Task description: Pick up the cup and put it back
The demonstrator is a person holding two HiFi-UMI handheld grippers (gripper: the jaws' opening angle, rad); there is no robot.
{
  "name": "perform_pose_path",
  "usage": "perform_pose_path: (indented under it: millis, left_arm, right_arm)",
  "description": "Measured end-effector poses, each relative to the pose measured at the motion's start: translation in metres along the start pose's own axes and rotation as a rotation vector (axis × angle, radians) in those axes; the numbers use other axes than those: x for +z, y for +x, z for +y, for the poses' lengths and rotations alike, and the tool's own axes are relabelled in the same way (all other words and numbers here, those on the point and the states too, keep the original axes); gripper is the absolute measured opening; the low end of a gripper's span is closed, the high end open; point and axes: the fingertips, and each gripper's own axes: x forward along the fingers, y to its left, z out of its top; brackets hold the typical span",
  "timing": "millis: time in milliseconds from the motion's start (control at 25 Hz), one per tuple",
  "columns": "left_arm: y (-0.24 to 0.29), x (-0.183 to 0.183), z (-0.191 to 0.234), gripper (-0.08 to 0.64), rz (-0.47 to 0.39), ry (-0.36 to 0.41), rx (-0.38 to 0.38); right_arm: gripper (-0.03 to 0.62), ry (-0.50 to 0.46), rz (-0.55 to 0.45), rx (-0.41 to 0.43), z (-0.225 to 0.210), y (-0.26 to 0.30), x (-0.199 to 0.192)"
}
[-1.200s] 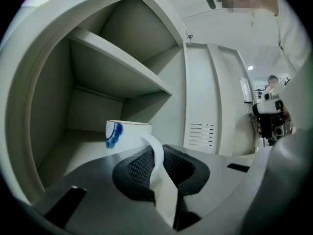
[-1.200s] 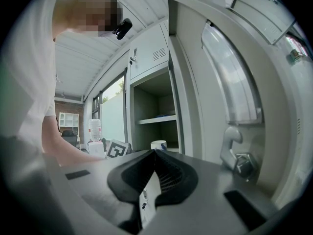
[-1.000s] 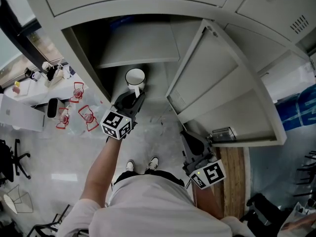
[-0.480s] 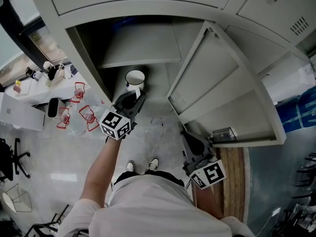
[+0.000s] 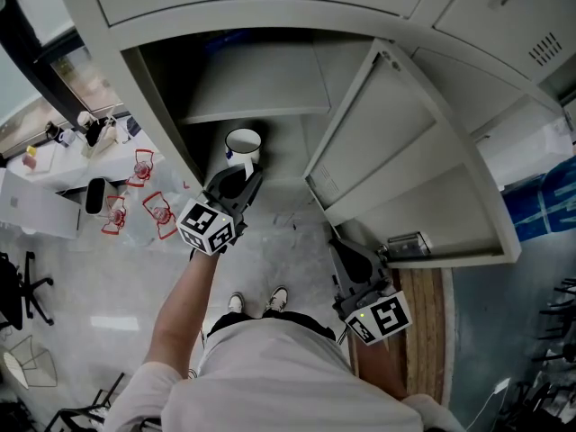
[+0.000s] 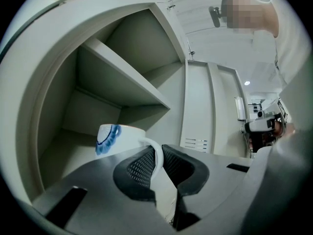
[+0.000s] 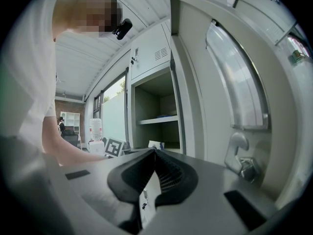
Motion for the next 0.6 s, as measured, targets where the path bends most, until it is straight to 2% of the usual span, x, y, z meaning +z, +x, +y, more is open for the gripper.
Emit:
perform_pose_path:
  millis: [280, 600]
  left_arm:
    - [-0.007, 0.010, -0.007, 0.060, -0.021, 0.002, -0.021]
    - [-0.023, 0.035, -0.024, 0.060, -0.062, 0.040, -0.051]
  right_arm:
    - [0.018, -0.004, -0.009, 0.006, 0.001, 0.002, 0.003]
    - [0.018, -0.011, -0.024, 0.017, 0.003, 0.005, 0.008]
